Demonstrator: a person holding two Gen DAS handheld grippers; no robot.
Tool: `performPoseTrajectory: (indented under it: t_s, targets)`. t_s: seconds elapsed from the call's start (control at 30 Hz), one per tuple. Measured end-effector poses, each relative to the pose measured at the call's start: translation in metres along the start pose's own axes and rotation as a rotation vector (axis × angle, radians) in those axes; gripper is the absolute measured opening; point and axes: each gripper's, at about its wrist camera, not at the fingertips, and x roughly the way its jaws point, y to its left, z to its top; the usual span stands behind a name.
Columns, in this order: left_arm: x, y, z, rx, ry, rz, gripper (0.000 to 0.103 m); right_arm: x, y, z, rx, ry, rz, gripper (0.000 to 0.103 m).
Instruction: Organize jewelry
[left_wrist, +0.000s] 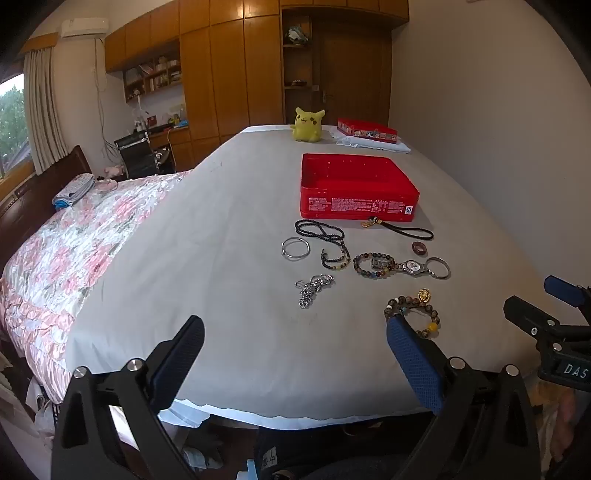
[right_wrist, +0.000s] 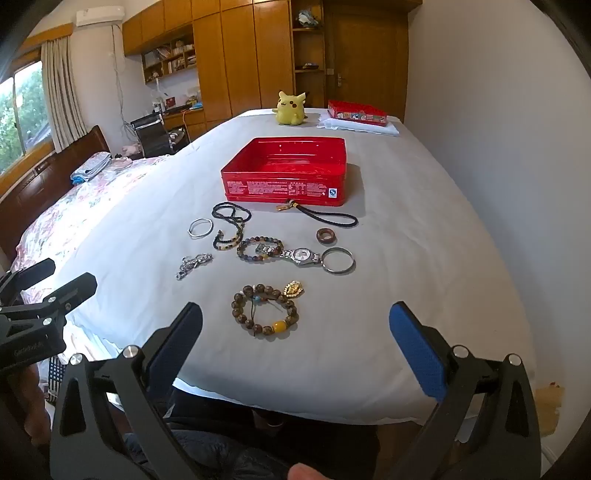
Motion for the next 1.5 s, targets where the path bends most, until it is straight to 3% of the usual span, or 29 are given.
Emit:
performPoseTrajectory:
  t_s: [1.5]
  targets:
    - [-0.0011,0.0023,0.0007,-0.005,0.001,-0.003,0.099,0.0043,0.0038,0.0029,-0.008,0.001,0.012,0.100]
